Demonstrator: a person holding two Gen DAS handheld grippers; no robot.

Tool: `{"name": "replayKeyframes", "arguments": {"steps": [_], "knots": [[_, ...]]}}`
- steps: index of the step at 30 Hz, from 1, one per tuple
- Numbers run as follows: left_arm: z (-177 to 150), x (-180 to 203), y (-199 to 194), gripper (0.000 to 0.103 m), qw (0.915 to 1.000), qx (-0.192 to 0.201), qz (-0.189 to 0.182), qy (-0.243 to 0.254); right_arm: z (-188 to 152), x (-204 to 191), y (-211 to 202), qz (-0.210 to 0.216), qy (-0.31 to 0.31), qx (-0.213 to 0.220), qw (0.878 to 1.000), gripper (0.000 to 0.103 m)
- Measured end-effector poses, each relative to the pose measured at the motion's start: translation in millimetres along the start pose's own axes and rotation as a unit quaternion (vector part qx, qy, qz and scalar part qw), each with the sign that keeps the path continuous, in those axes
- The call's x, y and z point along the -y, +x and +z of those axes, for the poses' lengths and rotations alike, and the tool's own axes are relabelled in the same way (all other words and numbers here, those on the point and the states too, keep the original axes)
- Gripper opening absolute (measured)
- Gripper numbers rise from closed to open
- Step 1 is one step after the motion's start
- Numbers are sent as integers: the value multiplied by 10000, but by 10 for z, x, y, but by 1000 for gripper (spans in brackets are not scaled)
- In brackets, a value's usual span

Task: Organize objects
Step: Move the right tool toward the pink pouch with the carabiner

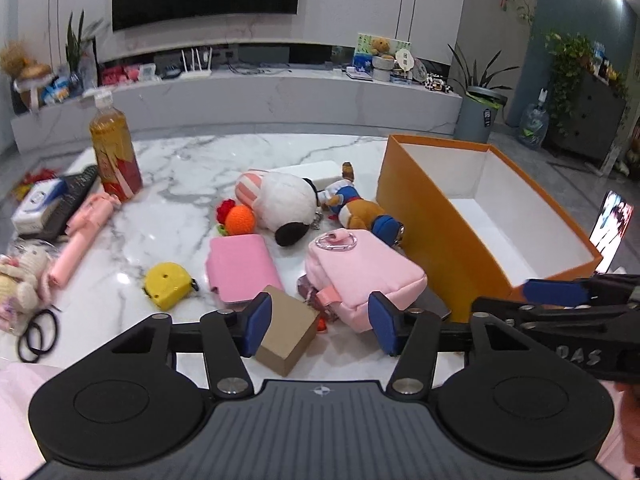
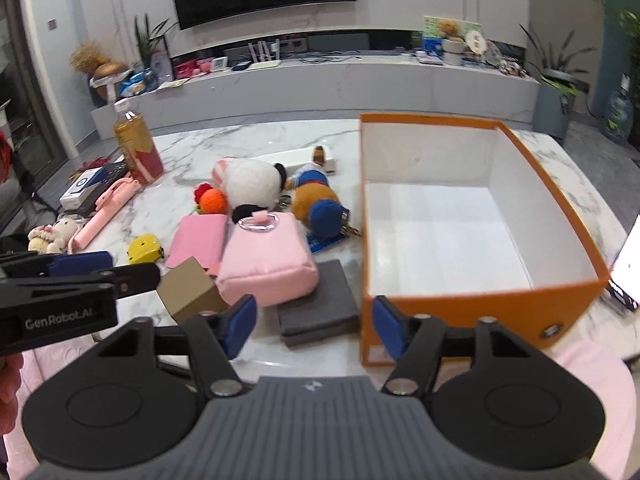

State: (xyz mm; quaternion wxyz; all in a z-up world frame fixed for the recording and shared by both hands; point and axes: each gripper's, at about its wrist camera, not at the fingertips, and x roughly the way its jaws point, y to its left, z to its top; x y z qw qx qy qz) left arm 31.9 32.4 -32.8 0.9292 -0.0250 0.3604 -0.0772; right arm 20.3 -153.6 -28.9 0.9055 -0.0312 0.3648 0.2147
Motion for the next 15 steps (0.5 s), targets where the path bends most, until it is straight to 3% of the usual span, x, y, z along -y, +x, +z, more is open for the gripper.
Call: {"name": "replayKeyframes", "arguments": {"steps": [11,15], "knots": [[272,-168,601,62,9952,-523,-534,-639,362,-231,610,113,-995,-282,9946,19],[331,-255,841,62,9904,-848,-658,-869,456,-261,849,175,-1187,-469,9917,17]]}}
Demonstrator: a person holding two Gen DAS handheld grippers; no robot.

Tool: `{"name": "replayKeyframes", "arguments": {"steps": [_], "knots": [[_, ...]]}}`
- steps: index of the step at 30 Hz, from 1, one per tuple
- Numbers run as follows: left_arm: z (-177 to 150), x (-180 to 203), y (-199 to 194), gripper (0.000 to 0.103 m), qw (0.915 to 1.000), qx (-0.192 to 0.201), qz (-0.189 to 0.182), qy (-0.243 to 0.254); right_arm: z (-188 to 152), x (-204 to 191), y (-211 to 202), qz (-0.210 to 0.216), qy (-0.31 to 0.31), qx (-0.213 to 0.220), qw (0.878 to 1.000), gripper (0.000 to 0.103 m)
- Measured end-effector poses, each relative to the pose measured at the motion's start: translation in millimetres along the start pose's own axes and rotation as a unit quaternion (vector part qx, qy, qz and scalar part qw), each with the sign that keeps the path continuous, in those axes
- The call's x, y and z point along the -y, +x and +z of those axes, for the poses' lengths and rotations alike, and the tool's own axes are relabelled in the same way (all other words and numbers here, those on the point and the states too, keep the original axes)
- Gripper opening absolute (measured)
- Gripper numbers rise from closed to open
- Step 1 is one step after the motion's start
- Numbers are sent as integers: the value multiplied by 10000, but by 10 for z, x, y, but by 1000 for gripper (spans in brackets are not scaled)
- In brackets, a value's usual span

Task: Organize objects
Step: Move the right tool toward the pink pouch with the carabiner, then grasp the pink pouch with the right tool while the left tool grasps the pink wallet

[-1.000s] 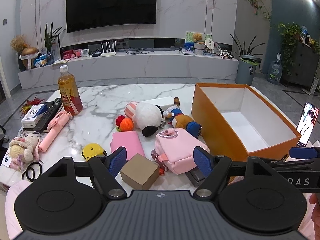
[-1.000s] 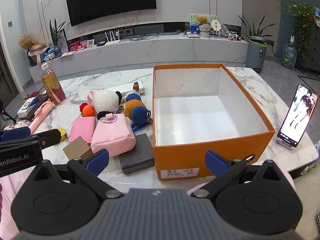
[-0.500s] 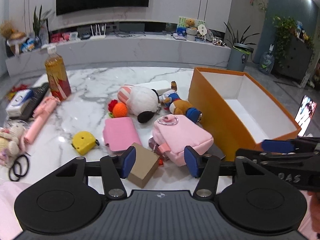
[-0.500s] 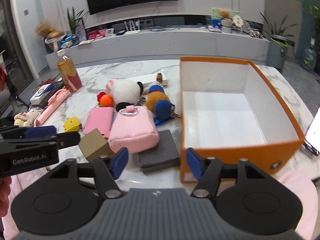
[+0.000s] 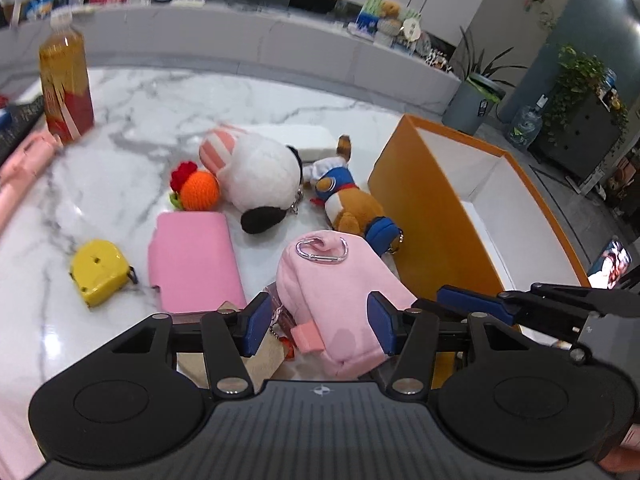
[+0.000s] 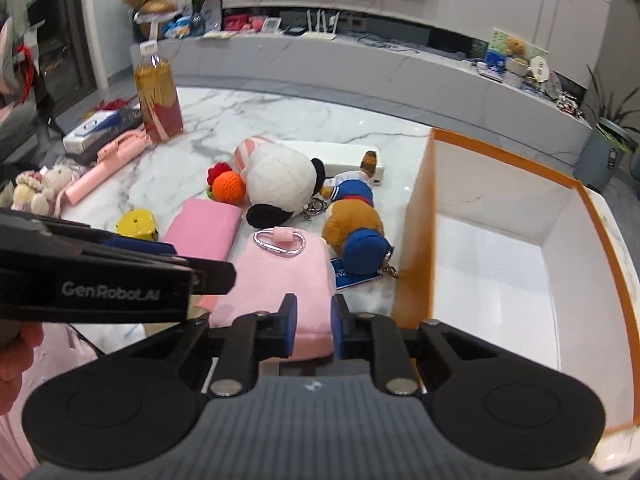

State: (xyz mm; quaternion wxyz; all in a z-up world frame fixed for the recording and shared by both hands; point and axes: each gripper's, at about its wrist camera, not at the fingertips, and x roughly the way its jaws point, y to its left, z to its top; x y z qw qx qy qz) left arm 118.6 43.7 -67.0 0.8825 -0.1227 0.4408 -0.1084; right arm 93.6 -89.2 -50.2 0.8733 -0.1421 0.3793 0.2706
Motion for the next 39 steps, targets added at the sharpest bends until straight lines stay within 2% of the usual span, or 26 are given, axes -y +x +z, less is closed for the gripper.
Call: {"name": "replayKeyframes", "arguments": {"steps": [3,5,14,16,18,19,23,26,31,34,37,39], "knots": [[76,-57,153,62,9995,-228,-117,-167,48,-34,131,-84,-257,-114,9996,15],[108,-75,259,62,9987,-433,-156,-201,63,-37,198,-97,-356,-204,9991,9],[127,-145,550,62,9927,-951,-395,-627,79,-41,344,-157,-568,-347,9977,8],[124,-151,549,55,9931,-892,-378,-668,73,-36,369,-151,-578,-366,9975,8],[134,-158,500,32,9943,-730,-353,-687,68,-39,376,-199,-608,-371,9973,8],[145,-160,477,31,9947,-676,-360,-686,66,-38,370,-209,-608,-357,9973,8],[169,-180,363,14,9956,-341,-470,-739,79,-47,335,-177,-555,-304,9978,8],[223,-172,229,14,9972,-71,-415,-619,113,-55,289,-81,-435,-240,9987,8],[398,-285,-152,11,9980,512,-91,-369,267,-97,177,146,-225,36,9996,10],[518,-359,-362,11,9958,812,418,-34,387,-151,196,467,-81,74,9988,11],[587,-421,-421,11,9904,850,1008,410,480,-224,333,831,112,-45,9965,12],[591,-511,-384,11,9887,750,1184,532,537,-269,482,1020,272,-181,9942,17]]}}
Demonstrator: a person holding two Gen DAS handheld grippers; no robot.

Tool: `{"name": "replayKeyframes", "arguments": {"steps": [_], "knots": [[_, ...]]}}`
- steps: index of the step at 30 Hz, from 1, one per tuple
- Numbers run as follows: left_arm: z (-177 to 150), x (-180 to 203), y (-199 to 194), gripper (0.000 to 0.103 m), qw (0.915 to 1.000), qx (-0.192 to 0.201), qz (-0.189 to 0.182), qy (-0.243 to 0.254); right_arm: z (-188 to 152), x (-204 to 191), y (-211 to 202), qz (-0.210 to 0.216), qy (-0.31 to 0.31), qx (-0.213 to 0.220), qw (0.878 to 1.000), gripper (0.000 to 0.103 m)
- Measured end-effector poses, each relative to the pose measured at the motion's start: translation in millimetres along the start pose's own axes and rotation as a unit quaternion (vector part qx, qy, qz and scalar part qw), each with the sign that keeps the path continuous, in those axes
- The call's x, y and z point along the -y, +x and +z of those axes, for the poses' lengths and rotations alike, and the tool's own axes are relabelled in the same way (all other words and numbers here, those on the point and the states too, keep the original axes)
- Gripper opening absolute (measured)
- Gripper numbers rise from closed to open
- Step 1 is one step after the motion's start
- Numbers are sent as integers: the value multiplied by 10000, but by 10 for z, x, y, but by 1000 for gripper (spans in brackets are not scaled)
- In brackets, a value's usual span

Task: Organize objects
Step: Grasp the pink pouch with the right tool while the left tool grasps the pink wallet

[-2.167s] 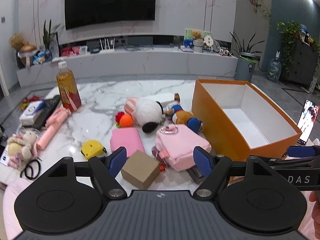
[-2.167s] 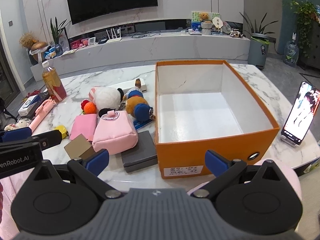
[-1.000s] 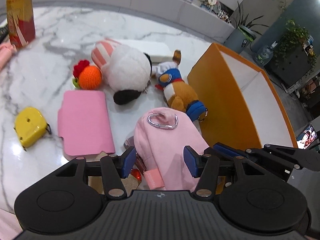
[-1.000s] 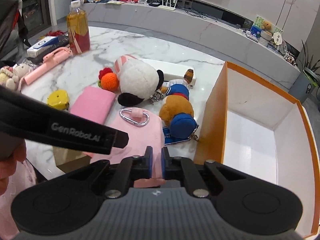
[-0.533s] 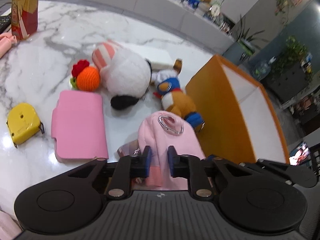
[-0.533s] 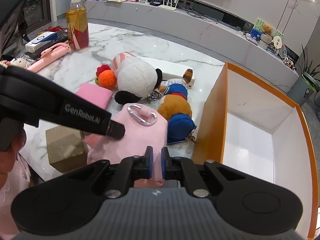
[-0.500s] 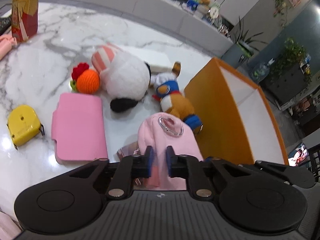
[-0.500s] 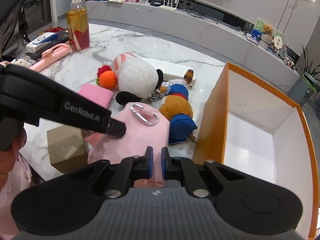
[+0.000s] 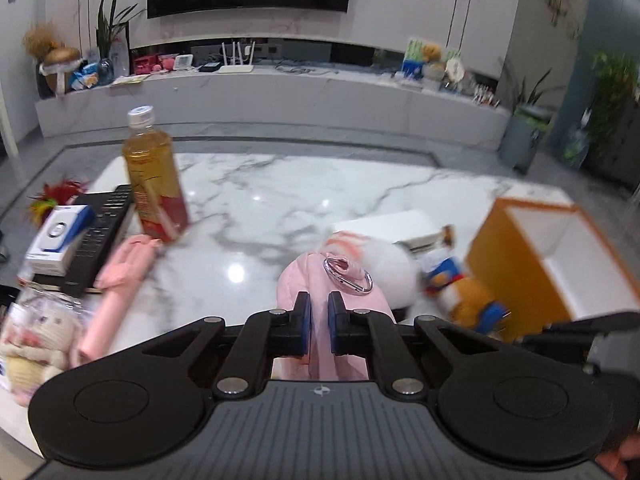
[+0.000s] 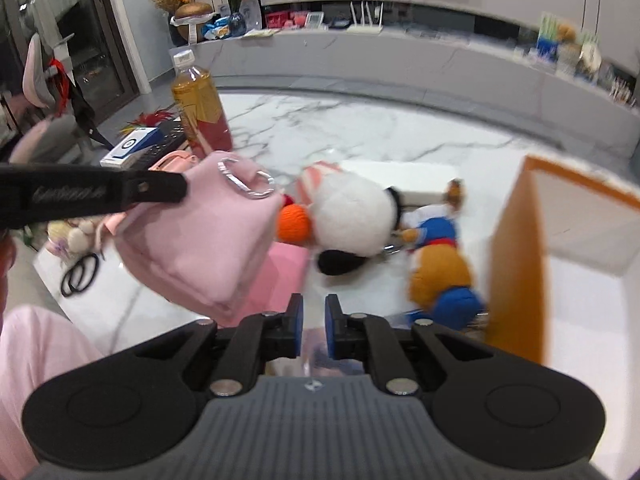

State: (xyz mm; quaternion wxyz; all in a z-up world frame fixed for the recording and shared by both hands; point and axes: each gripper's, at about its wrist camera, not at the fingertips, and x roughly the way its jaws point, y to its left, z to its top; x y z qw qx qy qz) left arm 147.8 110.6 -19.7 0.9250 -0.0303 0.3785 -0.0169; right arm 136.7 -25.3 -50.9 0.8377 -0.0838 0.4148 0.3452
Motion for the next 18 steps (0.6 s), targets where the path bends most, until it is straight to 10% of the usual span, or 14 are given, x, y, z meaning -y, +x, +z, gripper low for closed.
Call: {"name": "replayKeyframes", "arguments": {"steps": [2,10,14,18], "knots": [[-31,-40,77,11,9996,-98,177,195,44,-5,162,210,208,-155,9994,32],[-291,-69,272,11,9953,-400,403,783,129,-75,607,965,944,-622,9889,32],[-349,-106,301,13,9952,-423,357,802,121,-206,796,995,804,-793,9886,8],[-385,-331,340,57,9983,-581,36,33,100,-257,1021,975,867,-962,9868,5]]}}
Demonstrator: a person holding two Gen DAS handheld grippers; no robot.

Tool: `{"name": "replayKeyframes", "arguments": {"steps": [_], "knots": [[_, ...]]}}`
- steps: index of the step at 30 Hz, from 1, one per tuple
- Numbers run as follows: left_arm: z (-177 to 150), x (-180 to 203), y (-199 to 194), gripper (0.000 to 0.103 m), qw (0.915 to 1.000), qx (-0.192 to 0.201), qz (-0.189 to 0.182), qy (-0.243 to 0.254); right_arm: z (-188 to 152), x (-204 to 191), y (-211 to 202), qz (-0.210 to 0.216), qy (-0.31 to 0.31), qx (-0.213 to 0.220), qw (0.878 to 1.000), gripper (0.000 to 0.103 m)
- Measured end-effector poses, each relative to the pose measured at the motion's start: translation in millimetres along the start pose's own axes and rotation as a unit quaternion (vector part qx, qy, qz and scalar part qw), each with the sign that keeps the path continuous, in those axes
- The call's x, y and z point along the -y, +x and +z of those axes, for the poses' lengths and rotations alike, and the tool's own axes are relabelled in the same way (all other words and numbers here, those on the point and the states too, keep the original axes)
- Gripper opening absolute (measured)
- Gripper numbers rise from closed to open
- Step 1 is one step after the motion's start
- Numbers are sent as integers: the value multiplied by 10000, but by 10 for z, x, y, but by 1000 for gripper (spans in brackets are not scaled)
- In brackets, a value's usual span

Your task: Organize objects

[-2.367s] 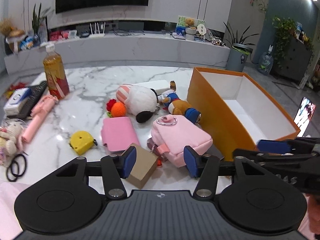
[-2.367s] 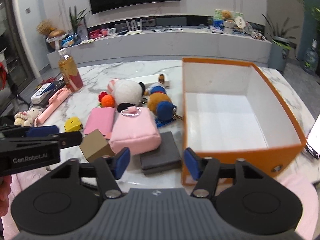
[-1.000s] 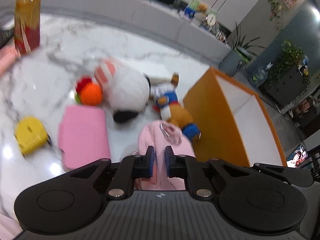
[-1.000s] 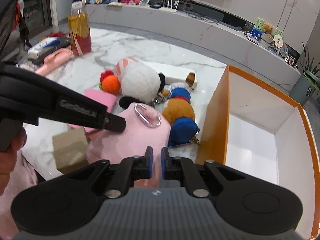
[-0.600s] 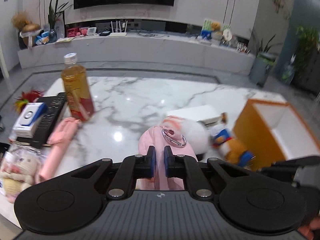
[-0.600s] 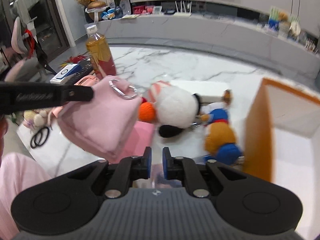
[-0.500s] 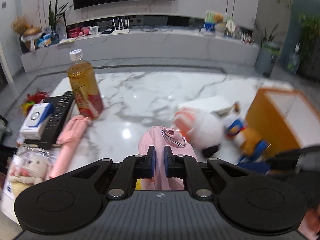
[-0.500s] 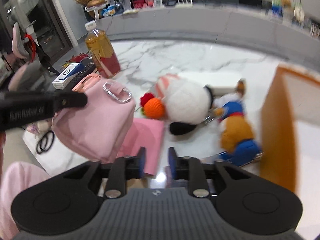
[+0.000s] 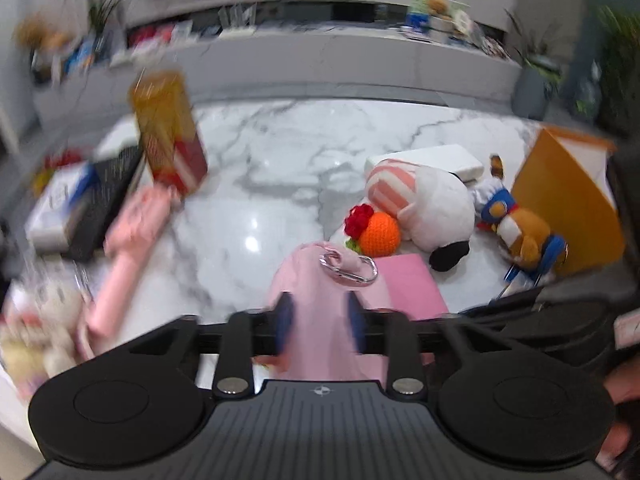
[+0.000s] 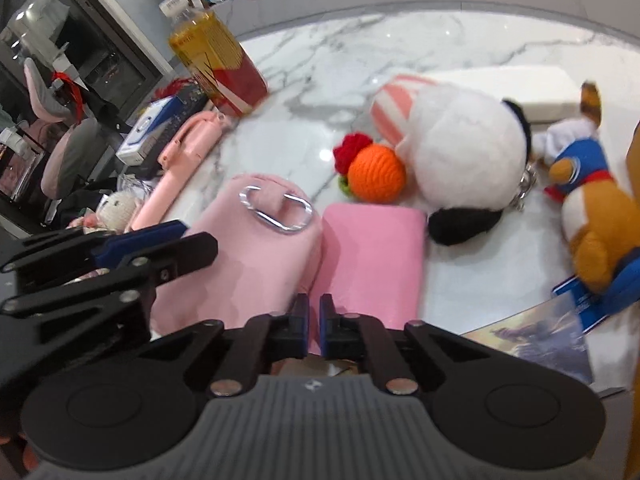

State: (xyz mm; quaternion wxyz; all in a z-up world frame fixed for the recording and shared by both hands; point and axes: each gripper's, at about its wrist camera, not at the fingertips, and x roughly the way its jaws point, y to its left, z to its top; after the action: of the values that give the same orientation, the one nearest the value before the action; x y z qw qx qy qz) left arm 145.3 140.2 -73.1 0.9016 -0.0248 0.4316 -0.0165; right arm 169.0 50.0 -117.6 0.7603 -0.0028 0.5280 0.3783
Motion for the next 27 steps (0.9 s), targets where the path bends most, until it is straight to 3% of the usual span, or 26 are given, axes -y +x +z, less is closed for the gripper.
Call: {"name": "replayKeyframes", "arguments": {"steps": [6,13,16,18,20,21,23,27], "knots": [[-137,-274,164,80,9959,-388,273,-767,-10,-15,33,39,-64,40,10000,4],[-199,-474,361,81,9849,-723,-475,-1497,-8,-16,54,40,-153,25,9999,4],[-211,-512,386,69,9806,-735,-676,-1687,-8,-13,60,46,-160,26,9999,4],[-200,-511,343,48,9825,-623,-629,-1639,1,-9,44,51,-198,13,9998,8],[-176,-510,285,37,9842,-511,-619,-1579,21,11,-26,54,-140,84,9999,17],[-163,-501,264,34,9850,-481,-573,-1553,28,38,-88,83,-78,203,9997,23],[-143,-443,215,31,9891,-386,-382,-1365,55,99,-180,-15,38,393,9992,51],[-81,-255,166,28,9963,-252,-71,-822,117,315,-166,-543,351,419,9970,54]]}}
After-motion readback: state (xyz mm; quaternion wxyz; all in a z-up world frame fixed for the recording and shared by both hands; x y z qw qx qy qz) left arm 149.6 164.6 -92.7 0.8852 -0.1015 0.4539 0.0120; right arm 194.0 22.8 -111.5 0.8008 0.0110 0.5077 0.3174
